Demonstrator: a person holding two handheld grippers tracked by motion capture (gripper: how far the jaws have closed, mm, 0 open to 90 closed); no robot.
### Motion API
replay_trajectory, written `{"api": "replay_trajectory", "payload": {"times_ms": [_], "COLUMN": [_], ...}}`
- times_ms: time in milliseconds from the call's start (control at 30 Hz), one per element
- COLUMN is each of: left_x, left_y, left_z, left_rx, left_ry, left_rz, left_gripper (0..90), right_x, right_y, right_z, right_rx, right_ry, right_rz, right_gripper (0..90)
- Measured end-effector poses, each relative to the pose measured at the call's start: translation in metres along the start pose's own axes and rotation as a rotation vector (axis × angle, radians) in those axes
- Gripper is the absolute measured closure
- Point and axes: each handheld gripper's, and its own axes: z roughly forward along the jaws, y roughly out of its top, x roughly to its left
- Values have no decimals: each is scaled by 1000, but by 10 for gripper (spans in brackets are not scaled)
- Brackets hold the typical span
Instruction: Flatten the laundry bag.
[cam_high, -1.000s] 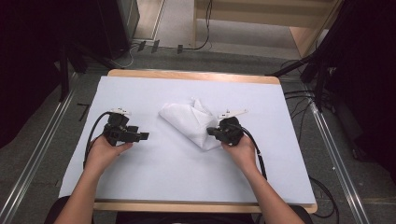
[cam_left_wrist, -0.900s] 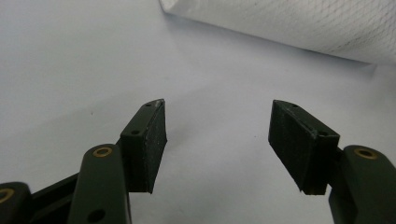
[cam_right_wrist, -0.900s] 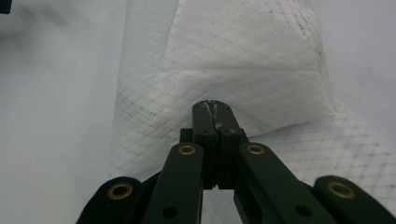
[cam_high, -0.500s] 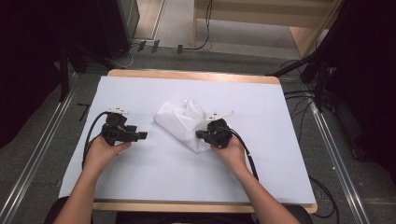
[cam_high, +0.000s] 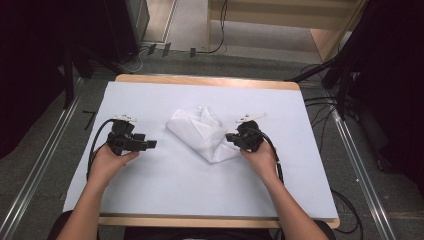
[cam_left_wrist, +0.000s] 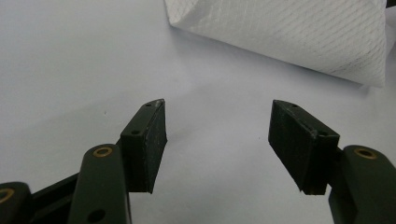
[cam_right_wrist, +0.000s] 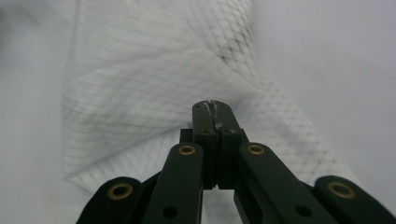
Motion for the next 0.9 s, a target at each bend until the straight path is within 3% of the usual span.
{"api": "replay_trajectory", "payload": {"times_ms": [100,267,367,467,600,900], "left_x": [0,0,1,3,4,11], "left_y": [0,0,-1,-1,-1,-1], "left_z": [-1,1,-1,-2,-4,-10], "left_rx": [-8,-5,-12,-15,-22,-37], "left_ry": [3,8,9,8,12,19], "left_rz": [-4,5,1,-4,-8,-21], "left_gripper": [380,381,382,382,383,383], "right_x": [-10,-21,-20,-16,-8,18], "right_y": [-2,3,5,10,14,25], "right_z": [6,22,29,34,35,28], "right_rx": [53,70,40,40,-24,-56], "right_ry": [-30,-19,0,11,58,103], "right_rz": [-12,19,25,25,42,-29], "right_gripper": [900,900,900,900,900,900]}}
